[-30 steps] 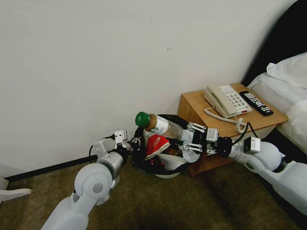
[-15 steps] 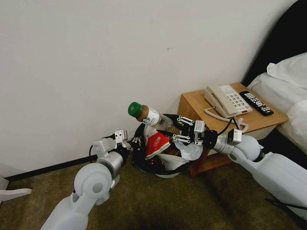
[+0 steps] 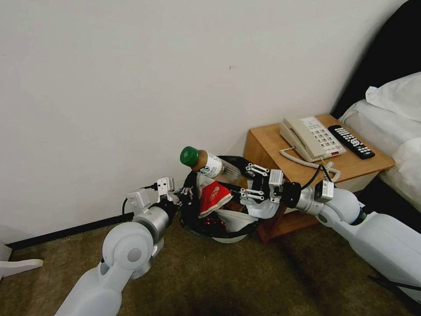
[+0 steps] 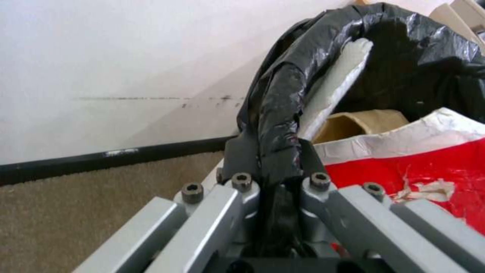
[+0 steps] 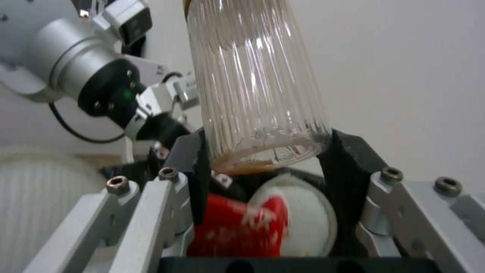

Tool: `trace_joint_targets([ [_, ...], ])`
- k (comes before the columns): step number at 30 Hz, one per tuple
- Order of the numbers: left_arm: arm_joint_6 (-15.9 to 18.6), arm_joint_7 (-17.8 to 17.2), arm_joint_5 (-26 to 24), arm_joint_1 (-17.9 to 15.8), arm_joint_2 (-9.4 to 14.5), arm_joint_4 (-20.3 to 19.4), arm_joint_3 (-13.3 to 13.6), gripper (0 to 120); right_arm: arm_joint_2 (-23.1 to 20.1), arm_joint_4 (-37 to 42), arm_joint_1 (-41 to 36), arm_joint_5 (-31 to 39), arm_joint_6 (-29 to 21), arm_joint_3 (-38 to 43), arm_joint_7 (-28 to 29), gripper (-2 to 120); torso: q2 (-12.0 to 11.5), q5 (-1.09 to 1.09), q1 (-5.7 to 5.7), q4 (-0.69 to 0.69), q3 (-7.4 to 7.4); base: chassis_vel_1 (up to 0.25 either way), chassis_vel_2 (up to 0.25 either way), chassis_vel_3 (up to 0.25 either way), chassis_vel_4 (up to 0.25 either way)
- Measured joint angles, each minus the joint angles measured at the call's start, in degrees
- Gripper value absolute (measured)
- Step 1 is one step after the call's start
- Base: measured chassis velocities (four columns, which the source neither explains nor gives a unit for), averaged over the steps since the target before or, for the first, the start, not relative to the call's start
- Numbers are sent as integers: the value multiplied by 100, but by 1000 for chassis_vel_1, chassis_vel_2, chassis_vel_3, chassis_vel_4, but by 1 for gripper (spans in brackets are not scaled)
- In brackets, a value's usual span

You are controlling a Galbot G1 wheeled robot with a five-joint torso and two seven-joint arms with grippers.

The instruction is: Pick up the trash bin, then pick up the garbage from the floor and place it into the trash bin.

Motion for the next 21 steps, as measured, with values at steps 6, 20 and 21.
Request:
trace_joint_targets([
  [6, -4, 0, 1, 5, -1, -21, -18, 3, -68, -2, -218, -51, 13, 129, -23, 45, 0, 0, 0, 0, 0, 0, 0, 0, 0],
  [20, -8, -27, 10, 18, -19, -76, 1, 3, -370, 83, -914, -238, 46, 648, 108, 49, 0, 1, 0, 0, 0, 0, 0, 0, 0],
  [21, -8, -27, 10, 18, -19, -76, 1, 3, -370, 83, -914, -238, 46, 648, 108, 49, 0, 1, 0, 0, 0, 0, 0, 0, 0],
])
